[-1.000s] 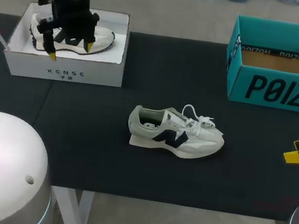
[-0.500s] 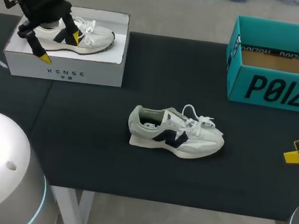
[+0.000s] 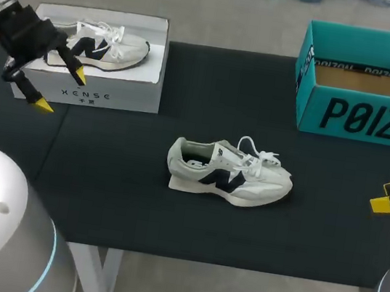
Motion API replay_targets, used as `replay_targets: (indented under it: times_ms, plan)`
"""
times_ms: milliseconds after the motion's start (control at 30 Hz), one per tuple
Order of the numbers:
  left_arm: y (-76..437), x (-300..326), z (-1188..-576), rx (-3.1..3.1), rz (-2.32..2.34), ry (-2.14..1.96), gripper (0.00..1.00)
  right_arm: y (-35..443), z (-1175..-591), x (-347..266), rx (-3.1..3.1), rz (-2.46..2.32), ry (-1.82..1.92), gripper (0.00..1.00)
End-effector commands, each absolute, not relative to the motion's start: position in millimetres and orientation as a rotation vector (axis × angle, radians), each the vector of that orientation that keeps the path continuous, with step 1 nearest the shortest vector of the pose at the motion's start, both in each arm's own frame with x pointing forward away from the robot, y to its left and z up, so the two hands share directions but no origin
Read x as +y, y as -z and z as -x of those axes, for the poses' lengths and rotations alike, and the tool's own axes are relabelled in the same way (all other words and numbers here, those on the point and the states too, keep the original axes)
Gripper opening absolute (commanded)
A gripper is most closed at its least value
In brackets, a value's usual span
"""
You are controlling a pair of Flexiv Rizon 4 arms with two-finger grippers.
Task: Take the shoe out of the shoebox, open the shoe tongue, remove and reinsert the insole, then place the shoe into the shoebox
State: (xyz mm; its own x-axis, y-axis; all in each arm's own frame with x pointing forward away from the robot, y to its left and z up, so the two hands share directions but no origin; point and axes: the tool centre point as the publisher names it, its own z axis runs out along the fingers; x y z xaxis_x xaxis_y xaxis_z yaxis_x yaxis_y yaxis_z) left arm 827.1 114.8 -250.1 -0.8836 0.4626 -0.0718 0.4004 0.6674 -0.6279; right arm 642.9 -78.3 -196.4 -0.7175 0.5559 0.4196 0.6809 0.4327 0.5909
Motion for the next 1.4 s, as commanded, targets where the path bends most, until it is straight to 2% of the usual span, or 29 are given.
replay_targets:
  times_ms: [33, 233, 467, 767, 1000, 1400]
  plan:
    - [265.9, 124.8, -813.0, -2.476, 0.595, -1.715, 1.00, 194.6, -630.3, -79.3, -2.545, 1.135, 1.159, 1.00]
    - [282.4, 117.0, -803.5, -2.319, 0.502, -1.907, 1.00, 194.6, -630.3, -79.3, -2.545, 1.135, 1.159, 1.00]
    - [306.4, 72.0, -798.8, -2.257, 0.506, -1.949, 1.00, 194.6, -630.3, -79.3, -2.545, 1.135, 1.159, 1.00]
    - [338.4, 1.7, -818.7, -2.248, 0.269, -1.973, 1.00, 194.6, -630.3, -79.3, -2.545, 1.135, 1.159, 1.00]
    - [351.7, -41.4, -820.2, -2.279, 0.385, -1.935, 1.00, 194.6, -630.3, -79.3, -2.545, 1.135, 1.159, 1.00]
    - [378.7, -49.5, -814.1, -2.327, 0.297, -1.883, 1.00, 194.6, -630.3, -79.3, -2.545, 1.135, 1.159, 1.00]
